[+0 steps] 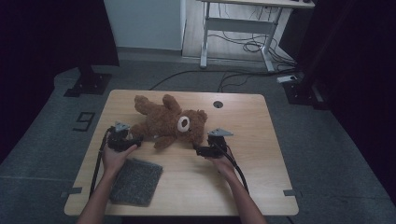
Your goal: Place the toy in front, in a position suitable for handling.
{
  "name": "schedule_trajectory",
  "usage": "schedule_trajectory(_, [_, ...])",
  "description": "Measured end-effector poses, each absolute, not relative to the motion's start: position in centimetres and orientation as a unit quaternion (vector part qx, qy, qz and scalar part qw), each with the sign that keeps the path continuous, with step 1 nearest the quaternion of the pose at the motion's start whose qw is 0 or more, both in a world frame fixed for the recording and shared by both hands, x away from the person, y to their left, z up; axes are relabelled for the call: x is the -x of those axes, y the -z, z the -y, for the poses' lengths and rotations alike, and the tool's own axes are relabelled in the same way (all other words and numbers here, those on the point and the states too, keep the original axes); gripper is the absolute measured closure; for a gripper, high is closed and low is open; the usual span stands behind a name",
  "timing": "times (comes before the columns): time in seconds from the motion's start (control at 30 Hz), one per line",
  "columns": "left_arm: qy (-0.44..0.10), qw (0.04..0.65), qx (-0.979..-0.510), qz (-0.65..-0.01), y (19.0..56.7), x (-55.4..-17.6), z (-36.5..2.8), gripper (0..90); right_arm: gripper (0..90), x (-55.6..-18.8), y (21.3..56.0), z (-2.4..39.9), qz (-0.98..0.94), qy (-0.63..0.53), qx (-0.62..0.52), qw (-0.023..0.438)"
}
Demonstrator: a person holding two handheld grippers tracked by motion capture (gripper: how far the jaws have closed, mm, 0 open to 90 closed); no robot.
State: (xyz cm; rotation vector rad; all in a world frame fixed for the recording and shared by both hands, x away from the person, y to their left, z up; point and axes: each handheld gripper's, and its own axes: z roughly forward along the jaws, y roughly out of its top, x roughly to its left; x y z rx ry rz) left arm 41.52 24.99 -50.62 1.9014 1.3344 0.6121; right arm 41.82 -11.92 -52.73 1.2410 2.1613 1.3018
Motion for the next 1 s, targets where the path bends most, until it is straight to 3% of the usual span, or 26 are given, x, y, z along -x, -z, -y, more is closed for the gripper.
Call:
schedule_trajectory(0.47, [-0.207,0.348,-0.747,-0.528,52.3,-43.9,-25.2,27.4,16.2,-44.4,53.4,9.0,-0.773,-0.442,-0.427,0.157])
schedule_trajectory(0.6, [-0.207,0.340,-0.751,-0.527,52.8,-44.1,-25.1,31.6,25.7,-45.0,53.6,9.3,-0.765,-0.444,-0.437,0.161])
schedule_trajectory(0.83, [-0.200,0.341,-0.741,-0.542,52.7,-44.2,-25.1,49.6,33.8,-45.4,53.7,9.3,-0.763,-0.438,-0.443,0.170])
schedule_trajectory(1.0, [-0.185,0.349,-0.743,-0.540,52.5,-44.1,-25.3,62.4,58.0,-45.7,53.6,9.4,-0.768,-0.432,-0.442,0.169])
